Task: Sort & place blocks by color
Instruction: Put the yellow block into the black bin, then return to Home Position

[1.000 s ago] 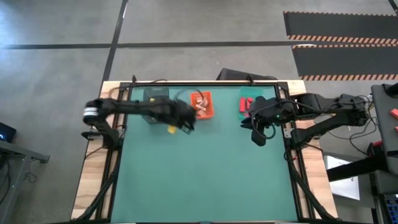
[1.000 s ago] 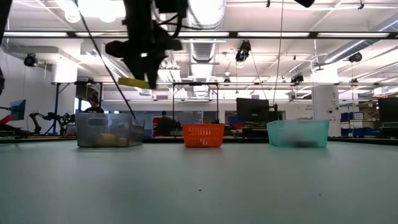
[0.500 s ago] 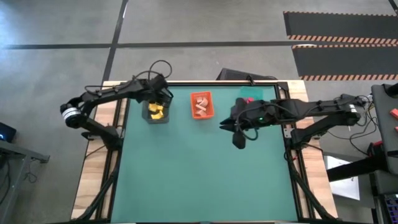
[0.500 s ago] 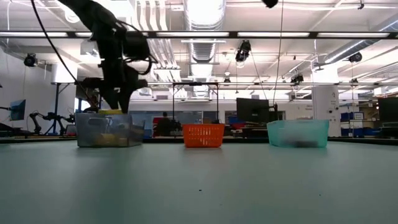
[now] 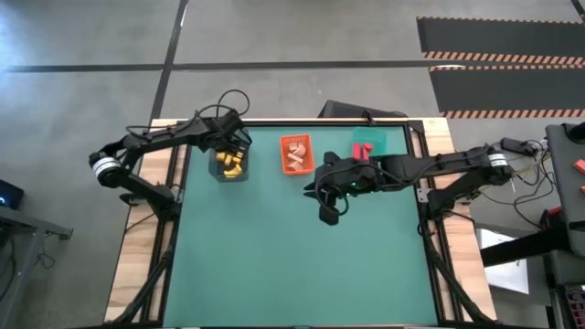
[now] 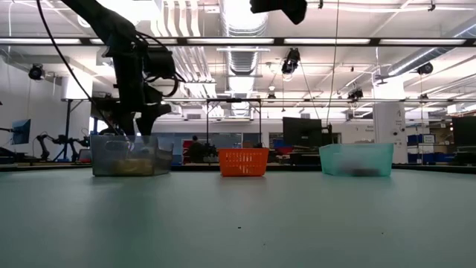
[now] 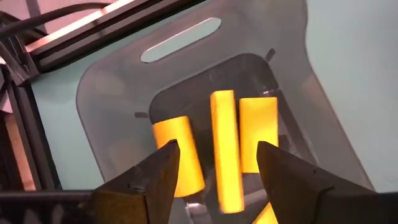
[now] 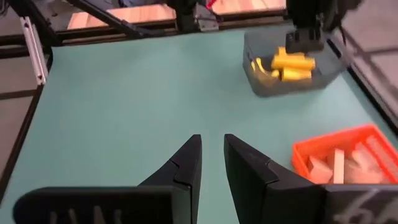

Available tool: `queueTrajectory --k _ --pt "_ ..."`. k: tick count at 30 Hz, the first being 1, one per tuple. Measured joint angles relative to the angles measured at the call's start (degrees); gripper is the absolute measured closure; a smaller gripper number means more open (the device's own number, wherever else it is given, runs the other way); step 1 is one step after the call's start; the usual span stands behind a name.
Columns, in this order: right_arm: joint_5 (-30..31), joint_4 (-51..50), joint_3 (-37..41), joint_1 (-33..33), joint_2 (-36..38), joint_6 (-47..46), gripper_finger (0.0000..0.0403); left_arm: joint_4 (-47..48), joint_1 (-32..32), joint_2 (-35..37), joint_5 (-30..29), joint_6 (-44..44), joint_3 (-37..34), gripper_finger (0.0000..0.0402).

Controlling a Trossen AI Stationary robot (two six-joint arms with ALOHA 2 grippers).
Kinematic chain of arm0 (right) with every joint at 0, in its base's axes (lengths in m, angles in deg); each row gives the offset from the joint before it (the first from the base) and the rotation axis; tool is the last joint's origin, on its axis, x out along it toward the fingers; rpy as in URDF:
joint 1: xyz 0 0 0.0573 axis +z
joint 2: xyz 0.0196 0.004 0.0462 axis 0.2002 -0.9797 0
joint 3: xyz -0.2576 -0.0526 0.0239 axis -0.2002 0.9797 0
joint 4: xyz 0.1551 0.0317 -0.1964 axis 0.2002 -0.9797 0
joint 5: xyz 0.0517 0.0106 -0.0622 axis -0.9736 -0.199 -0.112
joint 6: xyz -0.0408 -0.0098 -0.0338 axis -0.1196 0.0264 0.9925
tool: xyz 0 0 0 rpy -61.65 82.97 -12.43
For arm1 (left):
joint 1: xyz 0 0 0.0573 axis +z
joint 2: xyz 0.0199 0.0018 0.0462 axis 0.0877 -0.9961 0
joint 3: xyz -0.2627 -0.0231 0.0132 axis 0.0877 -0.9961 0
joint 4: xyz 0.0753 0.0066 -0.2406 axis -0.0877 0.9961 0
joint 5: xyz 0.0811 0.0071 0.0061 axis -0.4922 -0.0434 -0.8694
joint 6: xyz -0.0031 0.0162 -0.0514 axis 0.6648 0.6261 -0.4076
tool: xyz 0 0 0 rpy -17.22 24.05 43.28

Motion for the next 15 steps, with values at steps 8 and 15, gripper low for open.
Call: queueTrajectory --k 8,15 --pt "1.02 1.01 0.21 0.00 -1.83 2.27 0.0344 1.51 -5.15 9.34 7.44 0.79 -0.13 0.0200" --pt "-0.34 10.78 5.05 -1.78 -0.47 5.33 0.0344 1.20 -19.61 24.90 12.98 6.13 -0.31 0.0202"
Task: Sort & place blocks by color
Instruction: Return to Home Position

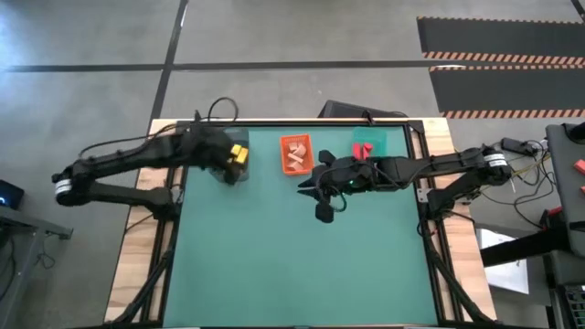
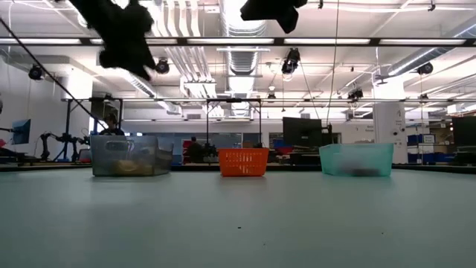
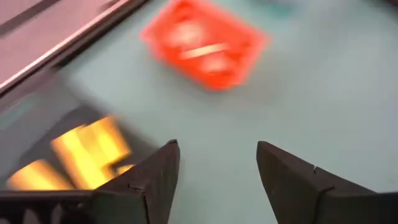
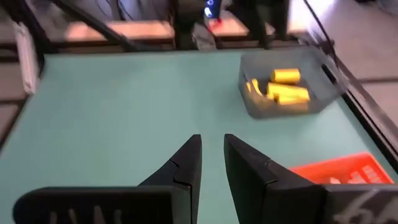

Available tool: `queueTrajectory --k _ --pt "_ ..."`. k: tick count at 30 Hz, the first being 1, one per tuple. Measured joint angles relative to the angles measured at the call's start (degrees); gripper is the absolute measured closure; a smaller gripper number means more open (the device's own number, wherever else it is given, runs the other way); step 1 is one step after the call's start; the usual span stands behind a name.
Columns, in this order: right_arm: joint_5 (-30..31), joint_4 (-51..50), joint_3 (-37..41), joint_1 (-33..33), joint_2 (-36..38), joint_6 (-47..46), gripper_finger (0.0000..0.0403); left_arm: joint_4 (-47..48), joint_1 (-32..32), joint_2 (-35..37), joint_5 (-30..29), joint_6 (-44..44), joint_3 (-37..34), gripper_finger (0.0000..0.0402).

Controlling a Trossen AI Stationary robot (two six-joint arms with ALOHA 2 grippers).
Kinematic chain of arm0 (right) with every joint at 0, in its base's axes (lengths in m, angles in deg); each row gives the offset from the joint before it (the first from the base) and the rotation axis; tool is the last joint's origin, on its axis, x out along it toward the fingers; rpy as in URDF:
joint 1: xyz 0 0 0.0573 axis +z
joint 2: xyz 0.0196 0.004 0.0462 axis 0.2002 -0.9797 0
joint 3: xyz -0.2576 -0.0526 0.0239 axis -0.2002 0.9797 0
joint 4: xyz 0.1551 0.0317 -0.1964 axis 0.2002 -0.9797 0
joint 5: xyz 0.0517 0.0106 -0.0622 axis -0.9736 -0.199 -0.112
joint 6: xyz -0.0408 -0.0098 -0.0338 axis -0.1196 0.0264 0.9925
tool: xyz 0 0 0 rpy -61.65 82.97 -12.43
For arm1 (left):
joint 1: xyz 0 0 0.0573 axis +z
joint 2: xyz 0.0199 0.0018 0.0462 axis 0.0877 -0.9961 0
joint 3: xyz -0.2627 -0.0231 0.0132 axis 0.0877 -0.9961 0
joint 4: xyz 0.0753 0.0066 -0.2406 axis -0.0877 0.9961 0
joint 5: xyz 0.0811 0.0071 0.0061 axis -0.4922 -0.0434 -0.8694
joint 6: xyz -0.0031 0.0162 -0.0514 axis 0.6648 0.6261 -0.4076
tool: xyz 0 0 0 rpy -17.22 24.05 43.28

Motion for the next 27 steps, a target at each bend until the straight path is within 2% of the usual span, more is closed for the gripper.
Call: queueTrajectory --k 3,6,11,15,22,27 --pt "-5.93 7.83 4.99 -2.30 2.28 0.20 0.0344 -1.67 -9.21 6.37 0.56 0.60 -1.37 0.0220" --pt "-12.43 17.34 11.61 -5.05 4.80 -0.74 0.0344 -7.57 -18.23 12.36 0.67 -1.78 -5.22 0.0257" --pt "-13.59 34.26 21.34 -7.55 9.36 -10.40 0.0344 -18.08 -29.27 20.44 0.65 -5.35 -14.08 0.0345" --pt "-13.85 40.73 27.22 -8.43 13.17 -15.05 0.0344 -24.42 -33.82 24.02 3.48 -10.17 -19.98 0.0394" --pt "-13.53 42.97 37.70 -8.54 21.88 1.66 0.0344 -25.31 -36.43 27.12 3.99 0.57 -26.71 0.0399" --pt "-3.40 42.61 45.08 -8.72 30.28 3.99 0.0344 -25.50 -36.41 29.42 3.67 2.21 -30.58 0.0401"
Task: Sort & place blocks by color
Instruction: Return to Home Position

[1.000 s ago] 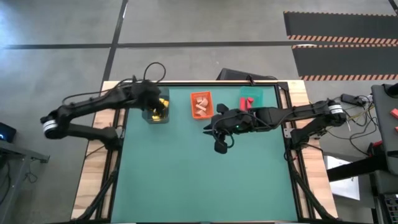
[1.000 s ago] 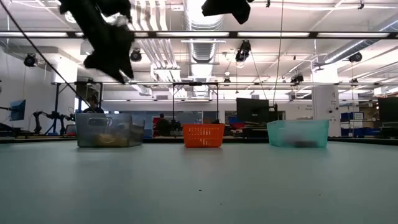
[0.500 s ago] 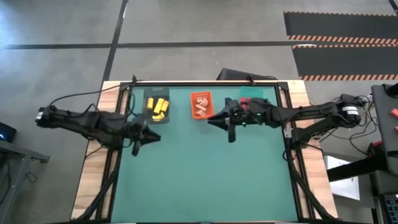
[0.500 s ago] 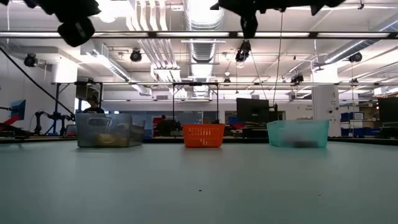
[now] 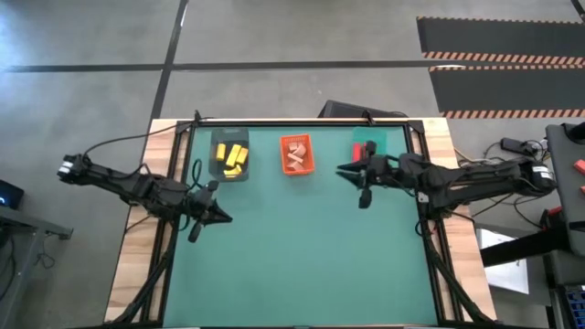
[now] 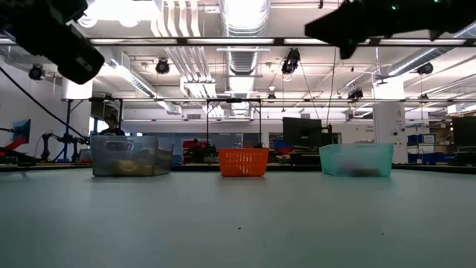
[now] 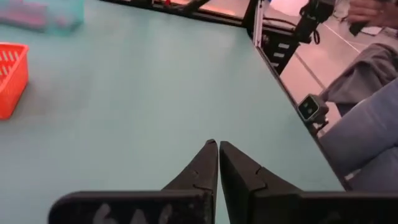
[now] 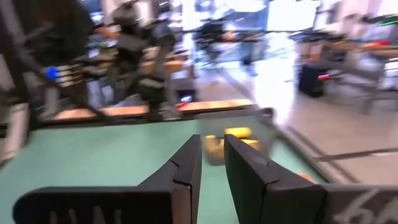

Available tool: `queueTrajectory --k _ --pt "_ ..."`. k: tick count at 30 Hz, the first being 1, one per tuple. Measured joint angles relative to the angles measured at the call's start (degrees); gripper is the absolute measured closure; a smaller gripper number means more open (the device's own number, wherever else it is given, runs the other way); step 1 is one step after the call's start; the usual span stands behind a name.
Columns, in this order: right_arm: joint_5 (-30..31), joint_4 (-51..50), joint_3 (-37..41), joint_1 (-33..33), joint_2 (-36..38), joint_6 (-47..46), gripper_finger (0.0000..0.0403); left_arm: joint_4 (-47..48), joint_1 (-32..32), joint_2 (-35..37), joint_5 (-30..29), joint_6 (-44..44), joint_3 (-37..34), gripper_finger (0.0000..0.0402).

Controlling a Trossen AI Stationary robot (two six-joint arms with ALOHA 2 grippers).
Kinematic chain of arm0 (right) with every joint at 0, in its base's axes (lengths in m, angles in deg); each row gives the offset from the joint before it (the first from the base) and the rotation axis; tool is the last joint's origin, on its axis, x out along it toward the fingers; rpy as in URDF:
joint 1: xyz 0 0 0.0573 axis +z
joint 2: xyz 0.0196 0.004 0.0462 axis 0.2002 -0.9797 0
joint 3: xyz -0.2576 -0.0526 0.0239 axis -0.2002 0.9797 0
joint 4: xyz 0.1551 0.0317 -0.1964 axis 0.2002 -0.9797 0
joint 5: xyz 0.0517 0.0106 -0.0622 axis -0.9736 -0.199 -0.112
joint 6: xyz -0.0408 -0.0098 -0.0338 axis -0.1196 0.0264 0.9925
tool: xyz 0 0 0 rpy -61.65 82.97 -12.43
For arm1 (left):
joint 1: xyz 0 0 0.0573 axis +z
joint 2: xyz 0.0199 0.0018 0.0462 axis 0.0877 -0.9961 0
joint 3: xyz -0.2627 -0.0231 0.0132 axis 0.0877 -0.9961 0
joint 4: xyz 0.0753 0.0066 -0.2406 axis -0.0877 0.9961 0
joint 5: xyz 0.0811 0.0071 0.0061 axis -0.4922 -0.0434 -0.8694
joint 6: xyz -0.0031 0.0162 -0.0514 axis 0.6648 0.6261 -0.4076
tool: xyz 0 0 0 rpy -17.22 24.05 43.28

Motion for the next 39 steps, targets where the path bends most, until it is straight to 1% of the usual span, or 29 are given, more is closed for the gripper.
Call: queueTrajectory --k 2,4,6,12,15,19,25,31,33,35,39 --pt "3.56 0.27 2.87 -0.06 3.29 0.44 0.0344 -0.63 0.00 1.59 -0.17 1.14 -1.57 0.0401" --pt "4.69 -0.11 5.50 -0.23 6.45 1.33 0.0344 -2.94 0.00 3.61 -0.38 2.95 -3.39 0.0401" --pt "4.77 -0.12 7.57 -0.30 9.47 2.01 0.0344 -3.31 0.00 6.21 -0.71 4.17 -4.63 0.0401" --pt "4.77 -0.04 13.42 -0.41 19.51 2.14 0.0344 -3.38 0.02 15.82 -4.08 5.38 -8.48 0.0401" --pt "4.78 0.01 15.91 -0.41 24.03 2.12 0.0344 -3.84 0.02 21.05 -6.56 5.44 -10.35 0.0401" --pt "4.91 -1.00 18.98 -0.41 29.63 2.10 0.0344 -4.12 0.02 26.46 -7.34 5.58 -13.40 0.0402" --pt "9.21 -3.27 22.69 -0.41 37.31 3.67 0.0344 -7.94 0.02 24.75 -8.04 5.49 -17.35 0.0402" --pt "10.25 -4.55 26.54 -0.41 45.74 5.38 0.0344 -13.77 0.04 24.99 -8.36 5.86 -20.02 0.0402" --pt "10.26 -4.53 27.84 -0.40 48.68 5.52 0.0344 -13.85 0.06 24.43 -10.13 5.88 -20.03 0.0402" --pt "10.28 -5.90 28.00 -0.41 48.96 6.00 0.0344 -13.89 0.04 23.83 -10.84 5.86 -20.03 0.0402" --pt "10.24 -4.94 27.96 -0.41 48.62 7.54 0.0344 -13.87 0.04 22.63 -10.79 5.48 -20.04 0.0402"
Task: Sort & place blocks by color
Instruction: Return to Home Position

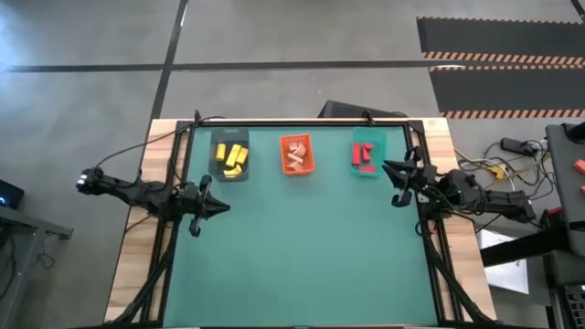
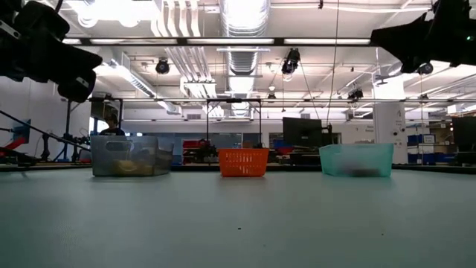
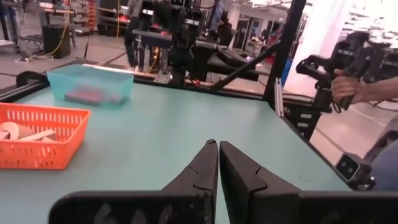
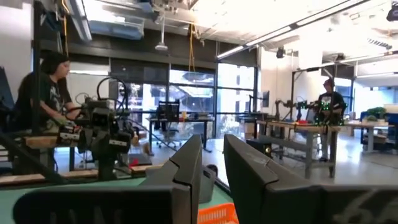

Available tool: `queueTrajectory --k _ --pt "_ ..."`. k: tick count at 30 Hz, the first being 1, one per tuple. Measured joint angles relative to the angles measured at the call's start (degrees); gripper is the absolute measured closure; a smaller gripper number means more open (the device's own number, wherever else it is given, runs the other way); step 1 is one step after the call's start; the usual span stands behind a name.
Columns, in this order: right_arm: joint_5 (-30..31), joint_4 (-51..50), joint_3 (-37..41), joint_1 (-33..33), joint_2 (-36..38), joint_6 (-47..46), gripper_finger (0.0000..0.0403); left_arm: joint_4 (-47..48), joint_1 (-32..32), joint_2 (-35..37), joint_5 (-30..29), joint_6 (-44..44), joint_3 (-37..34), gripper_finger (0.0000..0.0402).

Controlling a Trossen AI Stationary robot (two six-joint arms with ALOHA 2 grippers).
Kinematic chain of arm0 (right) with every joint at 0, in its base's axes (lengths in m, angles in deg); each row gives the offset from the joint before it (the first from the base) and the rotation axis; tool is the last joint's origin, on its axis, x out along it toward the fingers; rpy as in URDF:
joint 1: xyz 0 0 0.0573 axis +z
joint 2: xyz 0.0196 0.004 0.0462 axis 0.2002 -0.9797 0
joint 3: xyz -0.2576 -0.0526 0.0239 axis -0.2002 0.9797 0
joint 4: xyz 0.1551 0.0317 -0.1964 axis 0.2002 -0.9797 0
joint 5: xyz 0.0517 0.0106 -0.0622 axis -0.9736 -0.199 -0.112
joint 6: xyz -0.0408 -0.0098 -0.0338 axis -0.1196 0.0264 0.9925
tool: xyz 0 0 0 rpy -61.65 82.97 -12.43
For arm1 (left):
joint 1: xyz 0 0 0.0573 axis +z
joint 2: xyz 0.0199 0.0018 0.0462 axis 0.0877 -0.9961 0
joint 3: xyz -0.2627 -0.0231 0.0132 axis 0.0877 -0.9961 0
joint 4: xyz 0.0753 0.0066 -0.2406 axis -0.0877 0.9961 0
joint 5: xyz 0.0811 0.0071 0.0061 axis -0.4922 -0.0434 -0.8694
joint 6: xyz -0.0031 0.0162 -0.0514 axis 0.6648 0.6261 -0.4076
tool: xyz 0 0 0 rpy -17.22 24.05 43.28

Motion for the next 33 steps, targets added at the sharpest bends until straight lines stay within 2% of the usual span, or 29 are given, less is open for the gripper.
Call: queueTrajectory --k 14,33 --pt "0.48 1.43 0.03 0.00 -2.46 -5.93 0.0344 -2.04 0.00 -3.88 0.00 -0.06 -0.36 0.0402" --pt "0.48 1.44 0.05 0.00 -3.71 -5.98 0.0344 -2.54 0.00 -8.29 0.05 -0.06 -0.34 0.0402"
